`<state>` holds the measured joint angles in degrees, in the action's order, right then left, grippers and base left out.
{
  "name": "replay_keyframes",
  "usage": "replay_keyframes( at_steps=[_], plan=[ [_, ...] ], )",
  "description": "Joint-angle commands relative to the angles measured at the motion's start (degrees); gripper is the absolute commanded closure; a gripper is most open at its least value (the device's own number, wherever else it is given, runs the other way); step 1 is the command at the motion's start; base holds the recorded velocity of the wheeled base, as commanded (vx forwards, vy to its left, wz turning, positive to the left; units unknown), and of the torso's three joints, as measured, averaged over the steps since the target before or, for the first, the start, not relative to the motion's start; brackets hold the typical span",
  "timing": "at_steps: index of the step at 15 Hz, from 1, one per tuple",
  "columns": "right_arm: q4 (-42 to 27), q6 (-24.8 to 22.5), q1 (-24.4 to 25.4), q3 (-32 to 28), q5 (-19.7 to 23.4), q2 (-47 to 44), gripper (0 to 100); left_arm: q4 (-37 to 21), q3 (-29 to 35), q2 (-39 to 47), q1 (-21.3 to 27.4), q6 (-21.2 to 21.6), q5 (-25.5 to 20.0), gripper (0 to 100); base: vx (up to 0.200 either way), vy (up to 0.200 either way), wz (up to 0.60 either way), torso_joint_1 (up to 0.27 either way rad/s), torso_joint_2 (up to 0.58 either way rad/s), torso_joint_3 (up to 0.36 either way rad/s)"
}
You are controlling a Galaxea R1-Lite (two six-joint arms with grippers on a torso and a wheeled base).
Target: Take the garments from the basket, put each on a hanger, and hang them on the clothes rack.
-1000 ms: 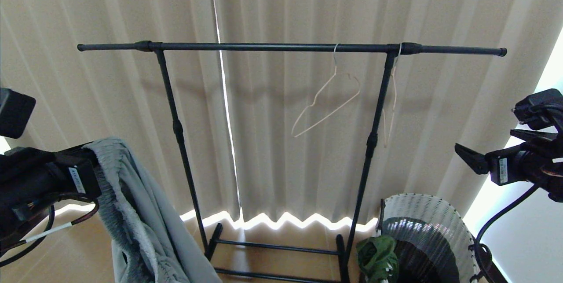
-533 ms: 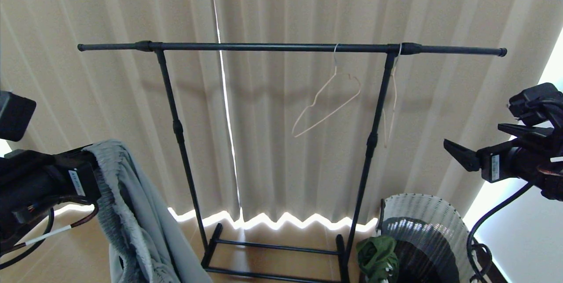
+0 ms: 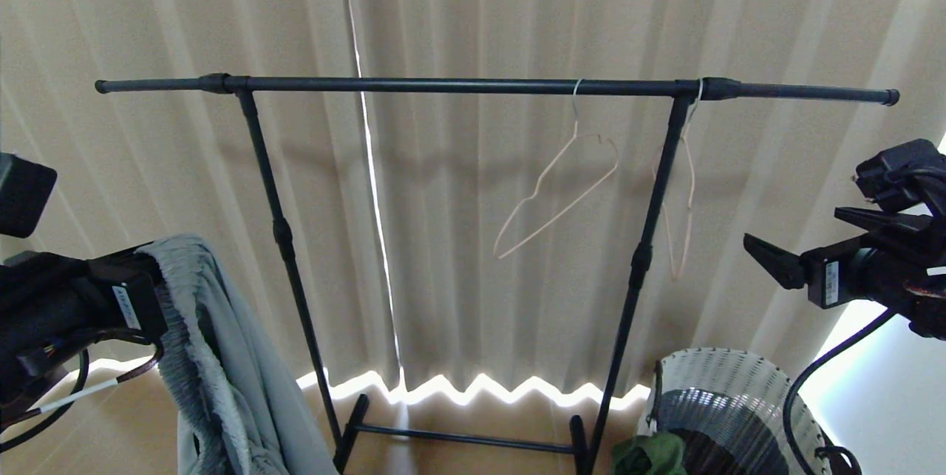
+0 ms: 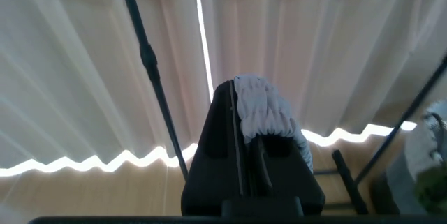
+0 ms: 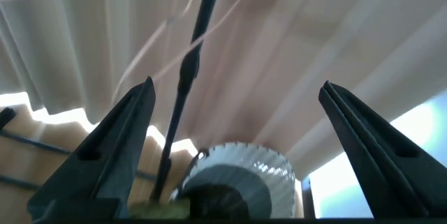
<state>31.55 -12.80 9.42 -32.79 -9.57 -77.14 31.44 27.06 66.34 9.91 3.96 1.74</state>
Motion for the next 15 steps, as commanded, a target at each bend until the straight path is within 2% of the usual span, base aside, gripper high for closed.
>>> replay_keyframes(
  at_steps=[1,7,12,14,15],
  plan=[
    [0.1,0.0,0.1,-0.3,0.0,-0.2,0,0.0,0.0,-0.2,0.0,0.0,0.0,100,0.200,0.000,0.00,0.002,0.00,0.002],
    [-0.6,0.1,1.3,-3.2,0.2,-2.0,0,0.0,-0.1,-0.2,0.2,0.0,0.0,100,0.200,0.000,0.00,0.003,0.00,0.002],
    [-0.9,0.8,2.5,-5.5,-0.2,-6.0,0,0.2,-0.6,-0.1,0.4,0.1,0.0,100,0.000,0.000,0.00,0.000,0.00,0.000],
    [-5.9,1.8,2.4,-8.7,-4.0,-9.3,0,0.2,-0.6,-0.2,0.4,0.0,0.0,100,0.000,0.000,0.00,0.000,0.00,0.000],
    [-12.4,6.3,2.8,-11.5,-4.7,-9.3,0,0.2,-0.6,-0.4,0.3,0.0,0.0,100,0.000,0.000,0.00,0.000,0.00,0.000]
  ],
)
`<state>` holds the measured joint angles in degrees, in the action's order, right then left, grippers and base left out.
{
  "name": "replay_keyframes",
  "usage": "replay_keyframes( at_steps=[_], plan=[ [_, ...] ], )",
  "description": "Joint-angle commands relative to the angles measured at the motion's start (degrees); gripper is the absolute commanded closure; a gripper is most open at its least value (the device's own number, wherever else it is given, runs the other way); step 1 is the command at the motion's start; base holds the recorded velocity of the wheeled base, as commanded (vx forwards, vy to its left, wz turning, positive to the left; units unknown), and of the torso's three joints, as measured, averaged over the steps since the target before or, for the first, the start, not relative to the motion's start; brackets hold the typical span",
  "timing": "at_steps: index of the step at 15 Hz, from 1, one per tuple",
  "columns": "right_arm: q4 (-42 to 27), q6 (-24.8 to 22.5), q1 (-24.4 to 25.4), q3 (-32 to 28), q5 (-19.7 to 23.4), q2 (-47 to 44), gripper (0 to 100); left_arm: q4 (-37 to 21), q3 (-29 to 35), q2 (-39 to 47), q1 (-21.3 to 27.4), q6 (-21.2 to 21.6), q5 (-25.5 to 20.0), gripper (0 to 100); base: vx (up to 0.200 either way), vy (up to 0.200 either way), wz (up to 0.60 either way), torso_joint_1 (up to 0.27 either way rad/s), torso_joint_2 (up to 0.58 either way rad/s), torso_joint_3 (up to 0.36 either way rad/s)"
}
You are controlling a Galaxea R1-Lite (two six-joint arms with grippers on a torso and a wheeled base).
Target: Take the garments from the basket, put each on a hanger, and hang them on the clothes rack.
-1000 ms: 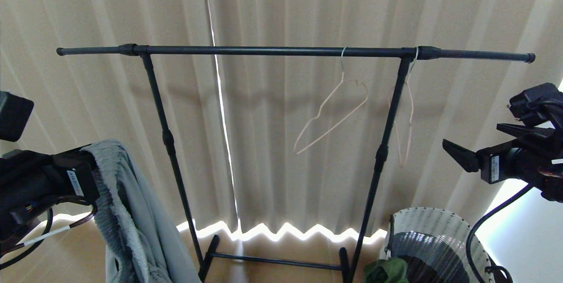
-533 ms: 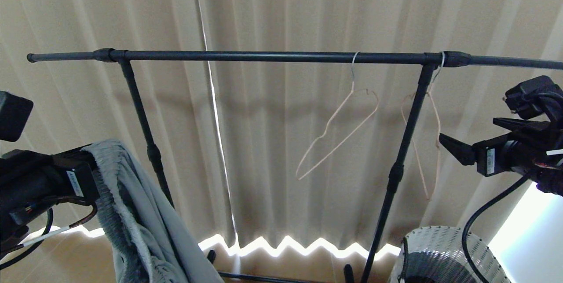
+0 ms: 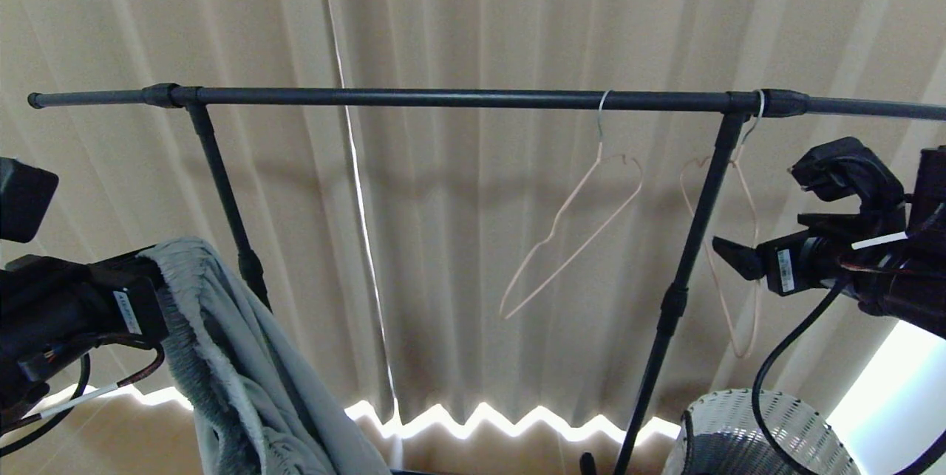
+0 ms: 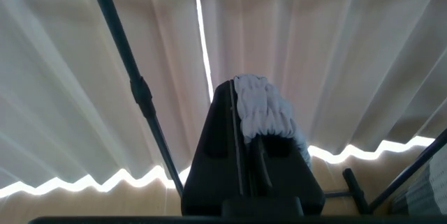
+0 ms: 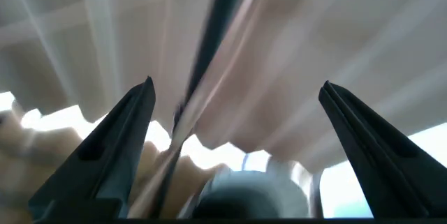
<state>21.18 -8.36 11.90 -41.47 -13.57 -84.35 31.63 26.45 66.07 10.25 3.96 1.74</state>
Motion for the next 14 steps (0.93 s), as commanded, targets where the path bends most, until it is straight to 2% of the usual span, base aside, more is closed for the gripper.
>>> replay_keyframes(
  at_steps=[1,2,3,4,8,14],
  plan=[
    [-8.8,6.9,1.8,-6.3,-0.9,-1.6,0,0.0,0.0,-0.3,-0.1,0.0,0.0,100,0.000,0.000,0.00,0.000,0.00,0.000],
    [-13.5,10.0,2.7,-8.7,-1.3,-1.4,0,0.0,0.0,-0.3,-0.1,0.0,0.0,100,0.000,0.000,0.00,0.000,0.00,0.000],
    [-20.9,14.8,3.4,-13.2,-3.2,-1.3,0,0.0,0.0,-0.3,-0.1,0.0,0.0,100,0.000,0.000,0.00,0.000,0.00,0.000],
    [-25.0,17.6,4.2,-16.4,-4.9,-1.8,0,0.0,0.1,-0.2,-0.1,0.0,0.0,100,0.000,0.000,0.00,0.000,0.00,0.000],
    [-24.8,19.0,4.6,-17.7,-11.6,-6.2,0,0.0,0.0,-0.3,-0.1,0.0,0.0,100,0.000,0.000,0.00,0.000,0.00,0.000],
    [-25.1,20.8,5.1,-17.2,-11.9,-5.8,0,0.0,0.0,-0.3,-0.1,-0.1,0.0,100,0.000,0.000,0.00,0.000,0.00,0.000]
  ],
)
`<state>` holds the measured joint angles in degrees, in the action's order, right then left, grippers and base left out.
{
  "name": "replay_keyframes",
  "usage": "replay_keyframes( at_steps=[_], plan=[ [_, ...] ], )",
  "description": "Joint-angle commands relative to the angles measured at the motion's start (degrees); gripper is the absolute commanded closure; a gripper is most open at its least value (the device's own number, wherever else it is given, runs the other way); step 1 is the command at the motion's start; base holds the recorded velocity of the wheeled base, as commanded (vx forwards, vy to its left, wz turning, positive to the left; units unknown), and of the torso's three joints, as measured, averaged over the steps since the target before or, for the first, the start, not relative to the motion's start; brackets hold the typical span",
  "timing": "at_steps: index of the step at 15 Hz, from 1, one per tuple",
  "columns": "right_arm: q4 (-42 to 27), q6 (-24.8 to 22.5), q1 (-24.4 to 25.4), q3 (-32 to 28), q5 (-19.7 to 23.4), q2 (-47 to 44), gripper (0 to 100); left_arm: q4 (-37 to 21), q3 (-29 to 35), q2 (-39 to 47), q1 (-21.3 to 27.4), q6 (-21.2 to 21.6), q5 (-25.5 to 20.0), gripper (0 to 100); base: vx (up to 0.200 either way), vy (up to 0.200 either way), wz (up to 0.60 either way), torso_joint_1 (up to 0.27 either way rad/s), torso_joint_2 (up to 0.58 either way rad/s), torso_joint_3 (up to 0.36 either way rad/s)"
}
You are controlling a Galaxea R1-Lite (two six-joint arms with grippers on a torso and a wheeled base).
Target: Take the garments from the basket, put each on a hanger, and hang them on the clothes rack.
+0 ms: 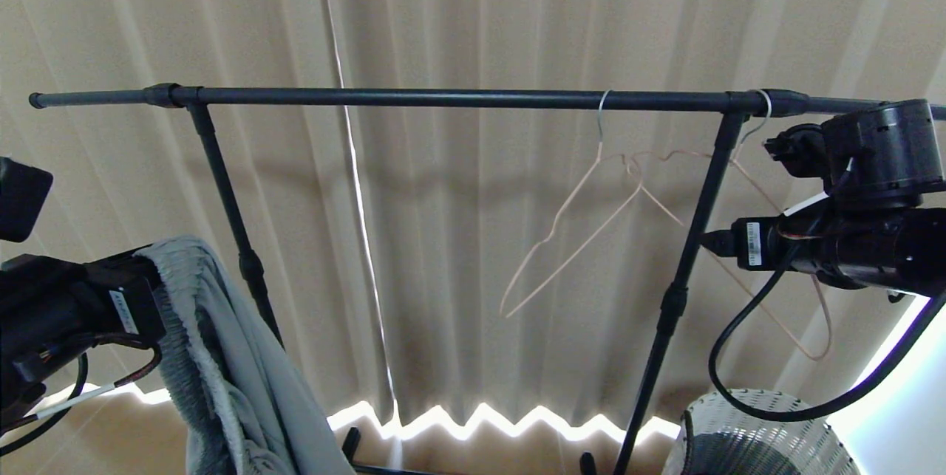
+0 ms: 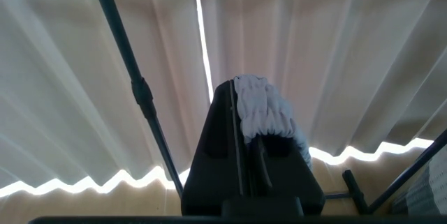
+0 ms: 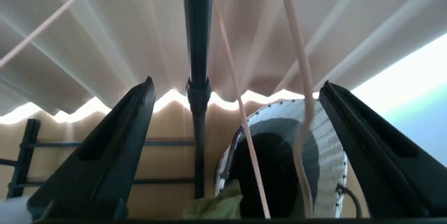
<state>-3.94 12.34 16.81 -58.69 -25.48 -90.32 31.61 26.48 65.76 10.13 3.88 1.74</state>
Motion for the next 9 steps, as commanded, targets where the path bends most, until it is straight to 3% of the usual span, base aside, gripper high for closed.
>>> replay_keyframes(
  at_steps=[1,5,9],
  plan=[
    [0.0,0.1,0.2,0.1,0.0,0.1,0,0.0,0.0,0.0,0.0,0.0,0.0,100,0.000,0.000,0.00,0.000,0.00,0.000],
    [-0.3,1.8,3.9,0.9,0.0,0.1,0,0.0,0.0,-0.1,-0.1,0.0,0.0,100,0.000,0.000,0.00,0.000,0.00,0.000],
    [-0.3,1.7,4.2,0.9,-0.1,0.1,0,0.0,0.1,-0.1,-0.2,0.0,0.0,100,0.000,0.000,0.00,0.000,0.00,0.000]
  ],
)
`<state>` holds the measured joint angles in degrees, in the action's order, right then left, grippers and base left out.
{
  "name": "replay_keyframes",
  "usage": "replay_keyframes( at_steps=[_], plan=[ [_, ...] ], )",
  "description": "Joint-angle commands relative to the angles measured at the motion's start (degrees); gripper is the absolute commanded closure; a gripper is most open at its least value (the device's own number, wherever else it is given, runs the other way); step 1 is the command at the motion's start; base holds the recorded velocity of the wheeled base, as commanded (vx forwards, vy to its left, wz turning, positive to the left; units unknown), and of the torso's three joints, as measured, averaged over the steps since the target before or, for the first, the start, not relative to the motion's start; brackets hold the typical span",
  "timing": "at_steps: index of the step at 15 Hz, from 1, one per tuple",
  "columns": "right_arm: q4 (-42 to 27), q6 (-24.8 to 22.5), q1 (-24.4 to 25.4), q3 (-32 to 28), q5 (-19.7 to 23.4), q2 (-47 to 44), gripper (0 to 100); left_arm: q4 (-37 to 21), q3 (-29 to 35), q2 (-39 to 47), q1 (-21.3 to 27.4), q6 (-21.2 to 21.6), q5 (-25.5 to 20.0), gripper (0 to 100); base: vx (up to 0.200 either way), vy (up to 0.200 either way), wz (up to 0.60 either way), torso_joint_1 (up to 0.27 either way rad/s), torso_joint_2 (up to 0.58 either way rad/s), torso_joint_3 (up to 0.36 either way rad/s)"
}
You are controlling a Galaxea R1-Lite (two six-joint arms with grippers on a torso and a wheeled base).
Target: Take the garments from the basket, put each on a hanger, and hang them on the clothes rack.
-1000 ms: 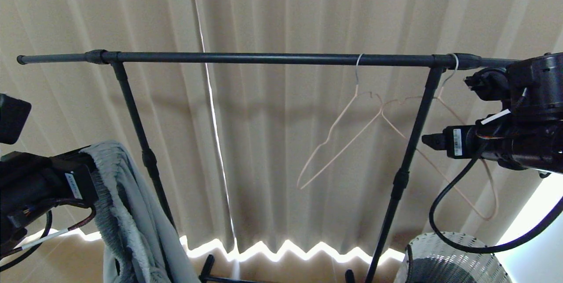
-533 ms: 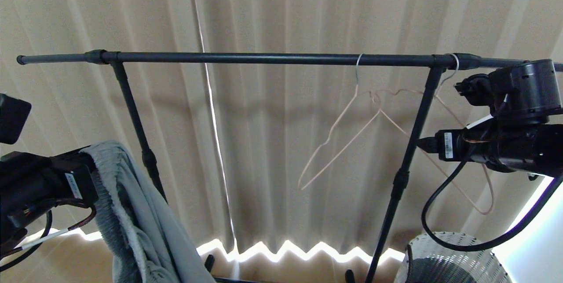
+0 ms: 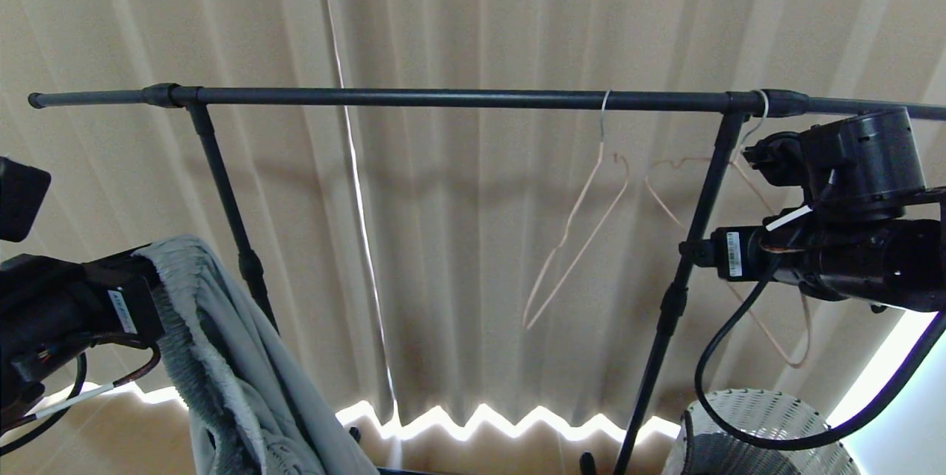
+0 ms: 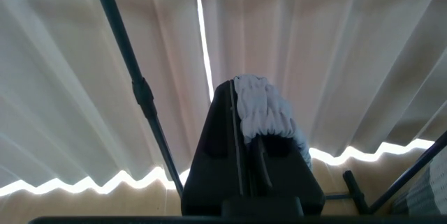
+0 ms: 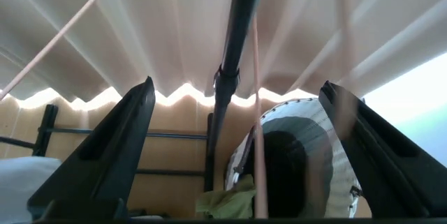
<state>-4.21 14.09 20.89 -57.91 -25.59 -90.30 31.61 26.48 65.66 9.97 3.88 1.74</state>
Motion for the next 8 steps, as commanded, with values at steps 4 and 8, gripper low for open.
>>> replay_keyframes(
  at_steps=[4,8],
  plan=[
    [0.2,0.1,-0.4,0.6,-1.5,-0.4,0,0.0,0.1,0.0,0.0,0.0,0.0,100,0.000,0.000,0.00,0.000,0.00,0.000],
    [0.1,0.1,-1.1,0.7,-2.4,-0.4,0,0.0,0.0,-0.3,0.0,0.0,0.0,100,0.000,0.000,0.00,0.000,0.00,0.000]
  ],
)
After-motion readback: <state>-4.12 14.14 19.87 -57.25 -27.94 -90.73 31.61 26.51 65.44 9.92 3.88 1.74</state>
